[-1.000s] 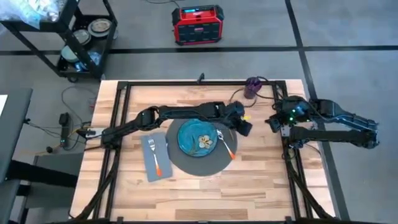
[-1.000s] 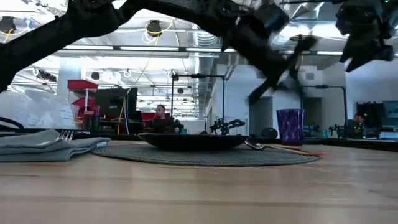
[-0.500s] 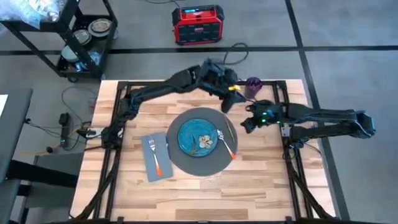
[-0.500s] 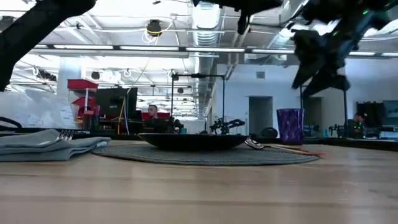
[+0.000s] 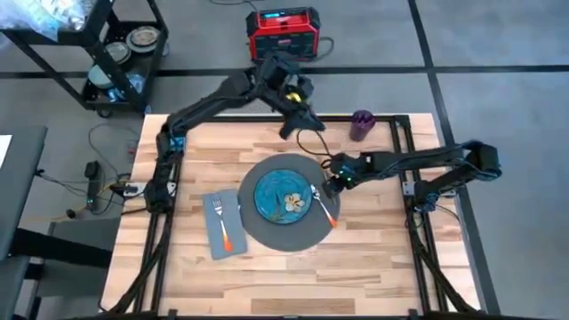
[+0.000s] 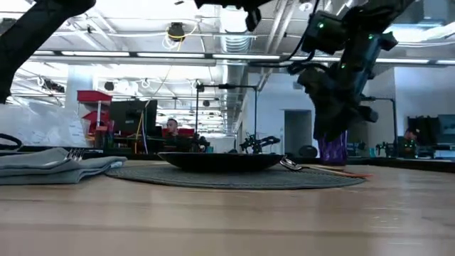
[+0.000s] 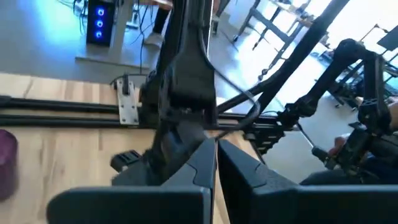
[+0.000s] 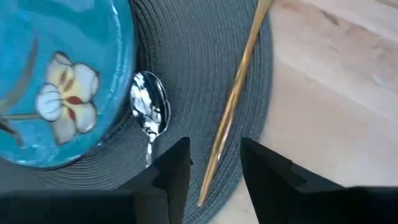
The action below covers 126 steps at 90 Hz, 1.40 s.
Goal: Set table place
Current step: Put the gold knife on the gray placemat
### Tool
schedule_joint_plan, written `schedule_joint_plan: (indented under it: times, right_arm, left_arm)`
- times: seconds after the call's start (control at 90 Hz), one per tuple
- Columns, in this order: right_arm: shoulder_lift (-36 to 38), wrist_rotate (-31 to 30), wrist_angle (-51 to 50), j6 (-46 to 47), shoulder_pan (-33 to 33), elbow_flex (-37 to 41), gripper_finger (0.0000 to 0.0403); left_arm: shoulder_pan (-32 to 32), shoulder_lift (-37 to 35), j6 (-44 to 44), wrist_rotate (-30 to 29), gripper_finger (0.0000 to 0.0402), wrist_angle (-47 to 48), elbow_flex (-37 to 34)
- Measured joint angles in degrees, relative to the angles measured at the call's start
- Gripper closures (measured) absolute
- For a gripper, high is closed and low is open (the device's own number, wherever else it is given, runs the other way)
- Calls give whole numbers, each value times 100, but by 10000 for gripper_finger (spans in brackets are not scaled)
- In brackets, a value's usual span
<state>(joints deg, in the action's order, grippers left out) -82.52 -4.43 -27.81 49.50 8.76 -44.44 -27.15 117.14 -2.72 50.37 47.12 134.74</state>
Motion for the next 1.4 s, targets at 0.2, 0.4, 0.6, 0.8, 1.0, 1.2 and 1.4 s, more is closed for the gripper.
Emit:
schedule_joint_plan:
  times: [0.2, 0.4, 0.6, 0.8, 1.0, 1.2, 1.4]
  right_arm:
    - [-326, 3, -1, 273, -133, -7, 280]
    - [-413, 4, 64, 363, -186, -7, 280]
    - [-732, 3, 197, 348, -247, -11, 280]
    - [-1120, -40, 273, 299, -363, -44, 292]
    - [-1262, -92, 96, 434, -390, -53, 387]
    - [-828, 10, 59, 467, -326, 6, 402]
    - [-153, 188, 241, 397, -256, 2, 402]
  left_arm:
    - [-314, 3, -218, 464, 401, 206, 0]
    - [-485, 3, -376, 507, 401, 263, 0]
    - [-706, 3, -555, 492, 401, 580, 0]
    - [-844, 3, -590, 492, 401, 626, 0]
    - [-925, 3, -605, 490, 401, 658, 0]
    - [-977, 3, -604, 483, 401, 657, 0]
    - [-1017, 3, -638, 477, 401, 702, 0]
